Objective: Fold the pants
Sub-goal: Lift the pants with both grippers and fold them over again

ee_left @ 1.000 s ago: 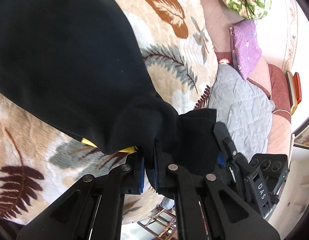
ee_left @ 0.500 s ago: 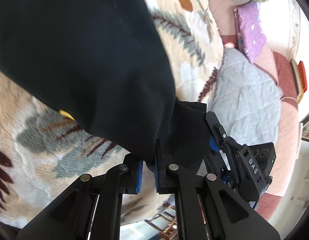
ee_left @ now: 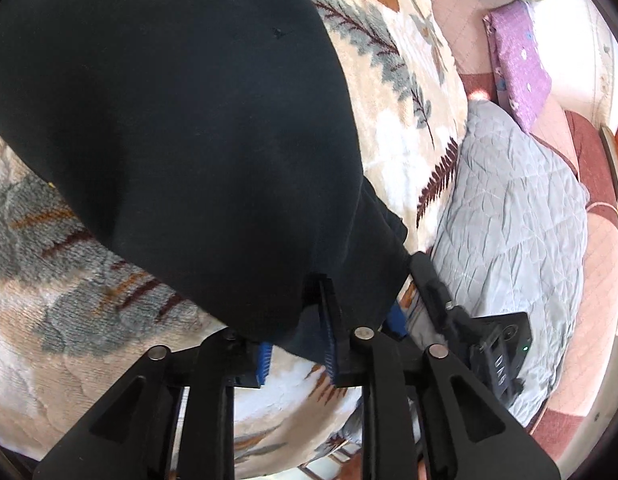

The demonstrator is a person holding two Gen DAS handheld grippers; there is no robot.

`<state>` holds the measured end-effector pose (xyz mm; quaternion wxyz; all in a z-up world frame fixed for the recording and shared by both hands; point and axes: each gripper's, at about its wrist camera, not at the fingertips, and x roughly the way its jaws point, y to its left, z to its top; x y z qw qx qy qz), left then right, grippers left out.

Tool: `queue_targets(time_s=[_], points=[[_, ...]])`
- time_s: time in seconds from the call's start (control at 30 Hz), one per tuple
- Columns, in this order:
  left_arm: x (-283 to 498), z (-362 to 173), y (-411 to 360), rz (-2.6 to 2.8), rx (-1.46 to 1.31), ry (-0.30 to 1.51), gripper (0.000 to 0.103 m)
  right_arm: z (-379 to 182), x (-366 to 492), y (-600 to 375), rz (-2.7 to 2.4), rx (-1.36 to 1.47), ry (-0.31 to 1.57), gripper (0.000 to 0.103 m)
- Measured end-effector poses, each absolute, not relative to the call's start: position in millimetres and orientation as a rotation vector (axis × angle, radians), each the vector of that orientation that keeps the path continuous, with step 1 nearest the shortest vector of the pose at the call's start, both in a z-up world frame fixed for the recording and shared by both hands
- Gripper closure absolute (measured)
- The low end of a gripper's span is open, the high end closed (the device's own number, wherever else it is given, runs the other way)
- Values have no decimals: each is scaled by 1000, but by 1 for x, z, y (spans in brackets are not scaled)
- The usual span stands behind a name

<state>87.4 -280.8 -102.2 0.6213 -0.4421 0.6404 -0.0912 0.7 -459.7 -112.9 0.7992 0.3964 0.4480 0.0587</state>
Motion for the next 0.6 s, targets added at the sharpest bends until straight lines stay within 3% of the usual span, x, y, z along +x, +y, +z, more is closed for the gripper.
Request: queue_targets(time_s=[0.1, 0.13, 0.17, 0.2, 0.6], points=[[93, -99, -290, -189, -979, 1482, 78, -124, 6, -454, 169, 855, 974, 55], [98, -98, -293, -199, -946, 1497, 83, -124, 8, -452, 159, 831, 957, 64], [103, -98, -296, -232, -921, 1511, 91, -123, 10, -450, 157, 827, 951, 88], [107, -98, -298, -270, -907, 1525, 96, -123, 13, -449, 151, 828, 955, 89], [102, -73, -261, -402, -996, 1496, 96, -66, 5, -419, 134, 718, 930, 90]])
